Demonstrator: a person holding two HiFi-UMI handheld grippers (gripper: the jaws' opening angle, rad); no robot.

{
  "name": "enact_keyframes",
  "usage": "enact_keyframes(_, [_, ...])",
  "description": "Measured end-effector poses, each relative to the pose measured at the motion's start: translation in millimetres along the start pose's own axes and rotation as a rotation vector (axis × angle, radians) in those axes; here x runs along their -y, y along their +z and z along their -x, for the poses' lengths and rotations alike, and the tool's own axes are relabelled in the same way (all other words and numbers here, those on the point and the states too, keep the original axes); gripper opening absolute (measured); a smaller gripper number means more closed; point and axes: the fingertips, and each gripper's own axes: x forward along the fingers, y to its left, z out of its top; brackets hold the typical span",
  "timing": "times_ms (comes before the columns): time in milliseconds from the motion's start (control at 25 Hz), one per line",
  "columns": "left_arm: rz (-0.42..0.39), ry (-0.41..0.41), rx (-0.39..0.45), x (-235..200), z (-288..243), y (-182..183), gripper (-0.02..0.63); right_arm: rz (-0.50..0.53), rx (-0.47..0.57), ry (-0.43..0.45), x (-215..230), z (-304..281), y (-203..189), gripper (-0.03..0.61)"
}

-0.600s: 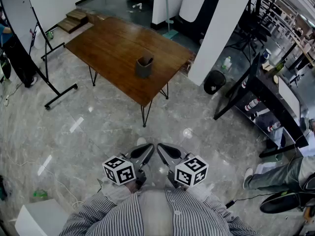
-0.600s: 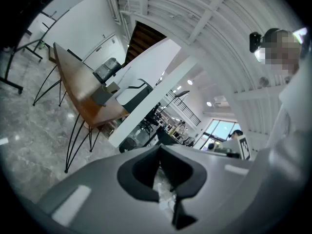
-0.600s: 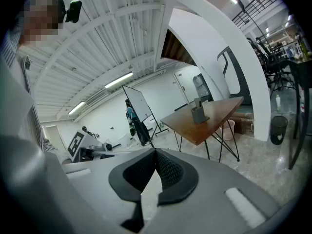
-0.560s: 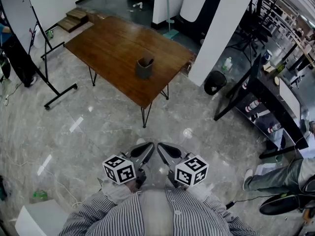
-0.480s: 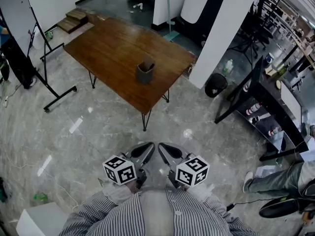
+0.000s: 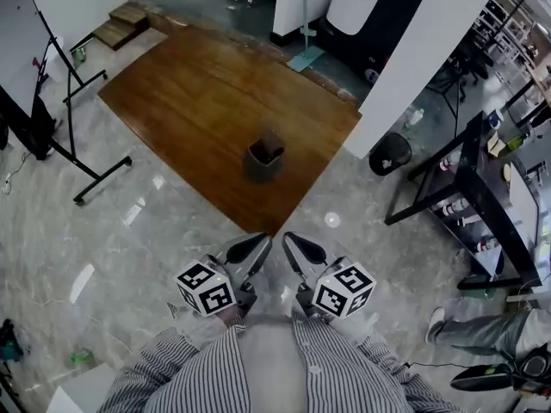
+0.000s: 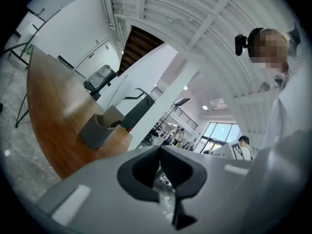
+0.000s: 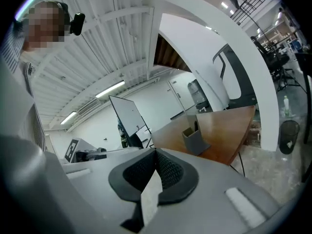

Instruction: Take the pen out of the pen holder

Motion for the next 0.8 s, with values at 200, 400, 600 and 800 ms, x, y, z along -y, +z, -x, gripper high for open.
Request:
enact_keyframes(200, [-0.028, 0.016, 0.018, -36.6, -18.3, 28.7, 0.008, -0.023, -0.012, -0.014, 17.9, -34.4, 11.0, 0.0])
enact_keyframes(400, [0.042, -0.009, 0.008, -58.5, -28.9, 30.1, 0.008, -0.066, -0.039, -0.042, 31.4, -45.0, 6.1, 0.0])
enact_keyframes(600, [-0.015, 0.006, 0.04, -69.5, -40.0, 43.6, 0.008, -0.086, -0.054, -0.043, 45.1, -48.5, 8.0, 0.0])
enact_keyframes(800, [-0.007, 0.025, 0.012, -79.8, -52.0, 48.2, 0.008, -0.088, -0.067, -0.028, 54.4, -54.8, 19.8, 0.0])
